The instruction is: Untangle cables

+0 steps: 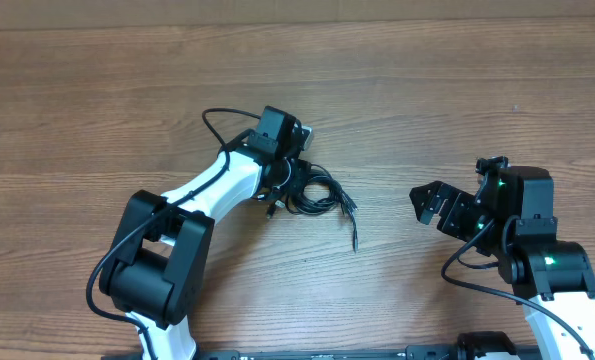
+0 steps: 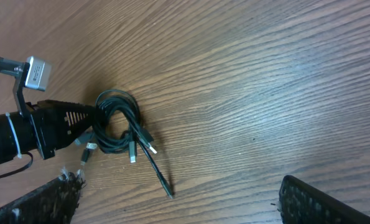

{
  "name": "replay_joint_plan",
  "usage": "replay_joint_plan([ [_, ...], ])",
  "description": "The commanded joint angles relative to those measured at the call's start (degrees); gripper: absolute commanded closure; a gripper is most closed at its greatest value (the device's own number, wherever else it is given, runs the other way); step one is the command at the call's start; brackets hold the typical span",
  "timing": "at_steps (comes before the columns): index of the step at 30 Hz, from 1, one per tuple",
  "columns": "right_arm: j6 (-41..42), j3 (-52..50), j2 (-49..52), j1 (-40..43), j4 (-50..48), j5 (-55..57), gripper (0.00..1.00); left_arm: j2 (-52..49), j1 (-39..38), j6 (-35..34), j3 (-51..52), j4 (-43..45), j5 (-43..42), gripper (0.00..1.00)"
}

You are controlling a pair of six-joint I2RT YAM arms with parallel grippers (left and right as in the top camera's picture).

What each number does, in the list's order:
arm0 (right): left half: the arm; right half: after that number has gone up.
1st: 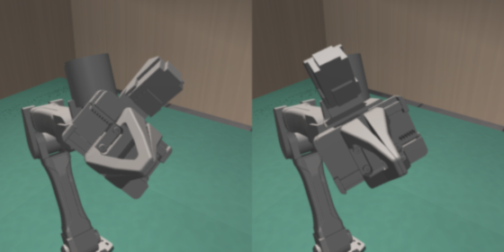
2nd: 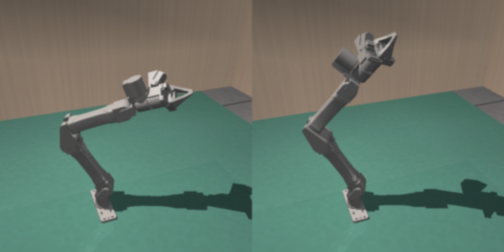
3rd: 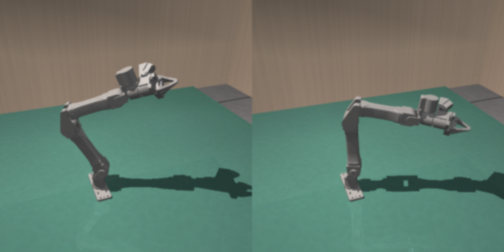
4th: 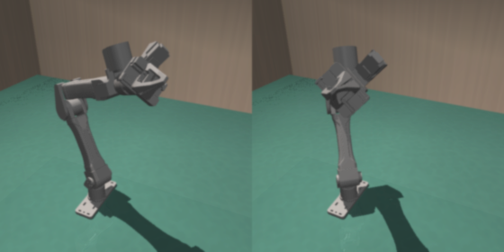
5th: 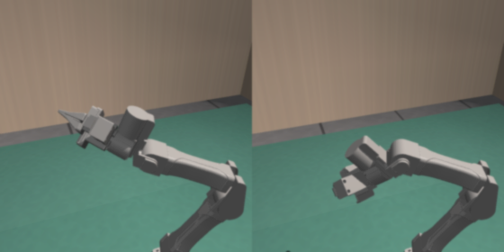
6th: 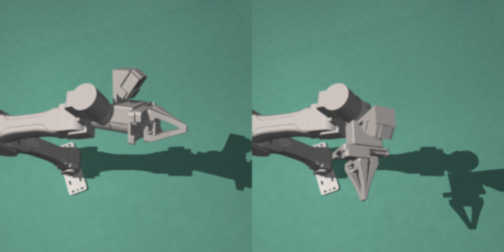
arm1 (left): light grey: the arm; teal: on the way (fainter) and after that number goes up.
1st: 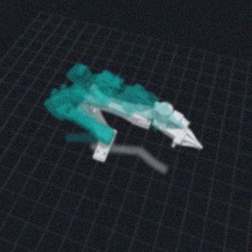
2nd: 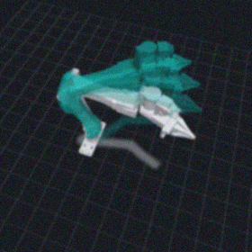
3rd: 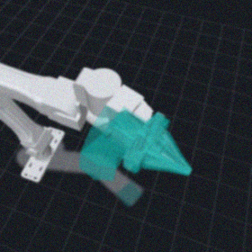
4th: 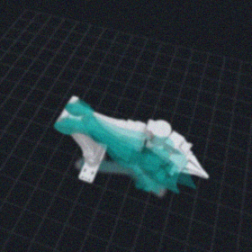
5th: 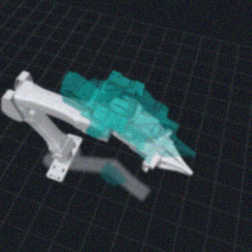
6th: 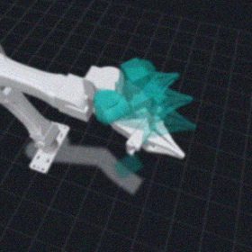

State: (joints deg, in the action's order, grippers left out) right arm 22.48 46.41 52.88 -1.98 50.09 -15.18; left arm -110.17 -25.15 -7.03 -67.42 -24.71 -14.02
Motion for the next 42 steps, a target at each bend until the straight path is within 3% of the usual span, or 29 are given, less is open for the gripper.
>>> replay_joint_plan([
  [1,0.2,1.7,-0.1,-0.2,-1.2,-0.6,0.00,2.6,-0.4,2.8,-3.8,-2.6,-1.9,0.96],
  [10,-7.9,1.7,0.7,-0.3,-9.9,-0.9,0.09,6.8,-2.0,6.6,-7.2,-8.5,-12.2,0.96],
  [16,-12.7,1.6,5.5,-0.3,-7.6,-6.8,0.15,6.8,-4.2,10.5,-7.2,-11.5,-13.7,0.96],
  [23,-18.2,1.6,12.1,-0.8,-5.8,-18.8,0.19,6.8,-4.1,11.4,-7.6,-11.0,-22.2,0.96],
  [32,-18.5,1.6,18.2,-5.3,-5.9,-19.0,0.23,6.8,-4.1,12.6,-7.6,-10.8,-29.5,0.96],
  [36,-18.5,1.6,20.2,-6.2,-5.9,-19.0,0.32,6.8,-4.1,12.6,-7.6,-10.8,-31.1,0.96],
  [40,-18.5,1.6,21.2,-6.2,-5.9,-19.0,0.49,6.8,-4.1,12.6,-7.6,-10.8,-33.0,0.95],
  [42,-18.5,1.6,21.2,-6.2,-5.9,-18.9,0.51,6.8,-4.1,12.6,-7.6,-10.8,-35.6,0.96],
])
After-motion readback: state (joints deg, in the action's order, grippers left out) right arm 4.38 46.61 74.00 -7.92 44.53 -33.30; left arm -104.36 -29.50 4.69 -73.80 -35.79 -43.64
